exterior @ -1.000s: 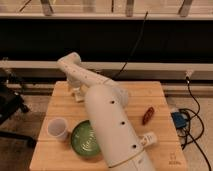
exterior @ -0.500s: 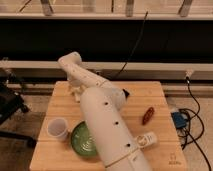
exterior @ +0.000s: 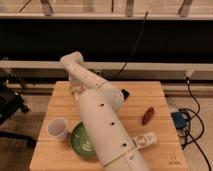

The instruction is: Place the white sponge in the ceramic bowl

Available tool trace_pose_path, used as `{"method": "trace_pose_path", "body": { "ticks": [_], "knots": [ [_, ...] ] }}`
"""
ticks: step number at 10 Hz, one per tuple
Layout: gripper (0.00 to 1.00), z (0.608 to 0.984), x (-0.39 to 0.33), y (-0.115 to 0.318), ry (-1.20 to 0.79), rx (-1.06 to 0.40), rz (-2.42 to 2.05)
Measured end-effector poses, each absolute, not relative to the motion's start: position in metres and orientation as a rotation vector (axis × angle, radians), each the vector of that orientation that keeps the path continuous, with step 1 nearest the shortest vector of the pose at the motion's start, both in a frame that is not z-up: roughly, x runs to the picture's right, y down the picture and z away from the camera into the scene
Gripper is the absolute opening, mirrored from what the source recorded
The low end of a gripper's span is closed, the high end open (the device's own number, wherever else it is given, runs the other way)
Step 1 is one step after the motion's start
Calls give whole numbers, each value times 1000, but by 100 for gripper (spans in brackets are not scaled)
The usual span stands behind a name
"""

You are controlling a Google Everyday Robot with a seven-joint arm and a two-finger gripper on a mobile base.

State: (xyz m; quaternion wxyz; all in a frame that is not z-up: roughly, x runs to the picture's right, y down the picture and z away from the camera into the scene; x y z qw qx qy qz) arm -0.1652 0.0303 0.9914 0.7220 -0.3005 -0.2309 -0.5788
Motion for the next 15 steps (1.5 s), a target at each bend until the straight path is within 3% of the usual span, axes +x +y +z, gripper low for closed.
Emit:
{"method": "trace_pose_path", "body": {
  "ticks": [7,8,12,15],
  "knots": [
    [16,995,-164,37,-509,-674,-1324],
    [4,994,-163,38,-505,-675,-1328],
    [0,984,-156,42,-490,-679,-1333],
    [0,954,-150,36,-475,-638,-1316]
  ]
}}
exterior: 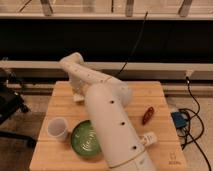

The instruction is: Place the white sponge in the ceramic bowl

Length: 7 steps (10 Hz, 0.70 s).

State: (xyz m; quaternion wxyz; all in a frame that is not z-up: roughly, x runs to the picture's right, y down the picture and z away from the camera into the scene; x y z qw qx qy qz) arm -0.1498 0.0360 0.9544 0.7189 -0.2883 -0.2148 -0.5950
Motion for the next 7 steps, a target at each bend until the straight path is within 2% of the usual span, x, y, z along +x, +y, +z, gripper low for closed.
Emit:
{"method": "trace_pose_path", "body": {
  "ticks": [7],
  "knots": [
    [0,914,-149,40,-473,-577,-1324]
  ]
}}
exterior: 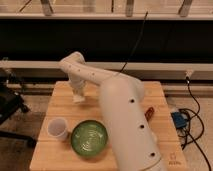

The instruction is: Place the white sponge in the ceramic bowl

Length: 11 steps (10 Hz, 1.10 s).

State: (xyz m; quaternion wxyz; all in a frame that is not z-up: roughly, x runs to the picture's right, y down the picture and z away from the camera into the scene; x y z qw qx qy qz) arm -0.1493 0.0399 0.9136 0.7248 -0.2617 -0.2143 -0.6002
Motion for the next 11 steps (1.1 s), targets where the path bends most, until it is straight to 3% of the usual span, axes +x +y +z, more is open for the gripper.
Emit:
{"method": "trace_pose_path", "body": {
  "ticks": [11],
  "knots": [
    [0,834,-100,78,-478,-496,-1322]
  ]
}}
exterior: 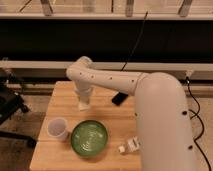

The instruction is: Place the white sponge in the ceramic bowl

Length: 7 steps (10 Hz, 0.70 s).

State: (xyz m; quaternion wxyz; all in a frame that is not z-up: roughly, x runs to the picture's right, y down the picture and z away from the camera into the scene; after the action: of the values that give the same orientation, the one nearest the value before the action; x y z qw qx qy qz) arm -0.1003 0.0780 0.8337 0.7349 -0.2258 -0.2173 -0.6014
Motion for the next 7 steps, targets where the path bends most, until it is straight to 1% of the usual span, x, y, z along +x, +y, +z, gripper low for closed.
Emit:
{"method": "trace_pose_path", "body": {
  "ticks": [3,7],
  "knots": [
    [0,819,-75,100,-472,-497,-1290],
    [0,797,-62,136,-466,-498,-1296]
  ]
}}
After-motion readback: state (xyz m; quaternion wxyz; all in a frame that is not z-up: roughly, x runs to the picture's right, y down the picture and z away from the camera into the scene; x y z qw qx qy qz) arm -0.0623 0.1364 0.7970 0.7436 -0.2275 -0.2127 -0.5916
